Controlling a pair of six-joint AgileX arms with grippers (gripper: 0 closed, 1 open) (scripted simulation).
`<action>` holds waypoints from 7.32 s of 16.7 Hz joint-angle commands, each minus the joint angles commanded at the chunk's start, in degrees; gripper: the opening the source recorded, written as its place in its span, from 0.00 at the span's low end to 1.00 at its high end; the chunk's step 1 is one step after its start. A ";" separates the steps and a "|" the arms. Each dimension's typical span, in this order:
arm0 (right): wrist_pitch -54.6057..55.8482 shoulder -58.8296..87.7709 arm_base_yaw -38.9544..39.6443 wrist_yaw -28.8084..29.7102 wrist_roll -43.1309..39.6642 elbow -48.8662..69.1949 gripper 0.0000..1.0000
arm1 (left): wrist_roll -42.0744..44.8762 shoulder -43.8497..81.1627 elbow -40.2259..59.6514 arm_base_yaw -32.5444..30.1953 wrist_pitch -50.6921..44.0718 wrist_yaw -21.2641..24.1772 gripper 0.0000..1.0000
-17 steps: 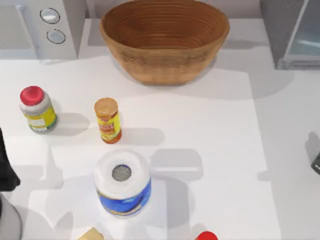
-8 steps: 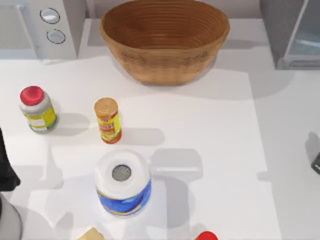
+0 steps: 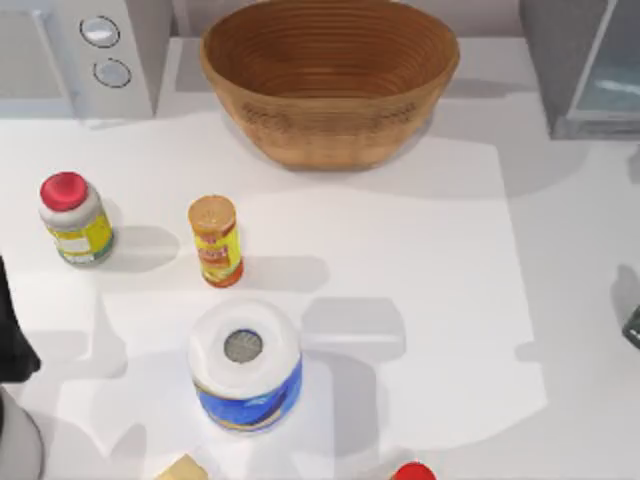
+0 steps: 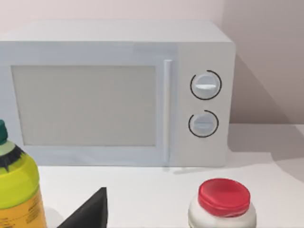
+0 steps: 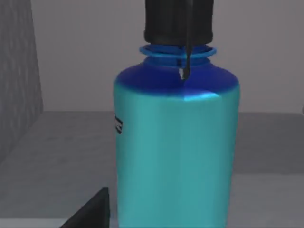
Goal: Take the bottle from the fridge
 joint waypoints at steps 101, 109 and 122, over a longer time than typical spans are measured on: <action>-73.10 -118.44 16.28 14.50 -0.63 -46.30 0.00 | 0.00 0.00 0.00 0.00 0.00 0.00 1.00; -75.26 -121.76 16.74 14.96 -0.63 -47.69 0.00 | 0.00 0.00 0.00 0.00 0.00 0.00 1.00; -33.10 -75.51 41.29 30.79 -2.31 -34.17 0.00 | 0.00 0.00 0.00 0.00 0.00 0.00 1.00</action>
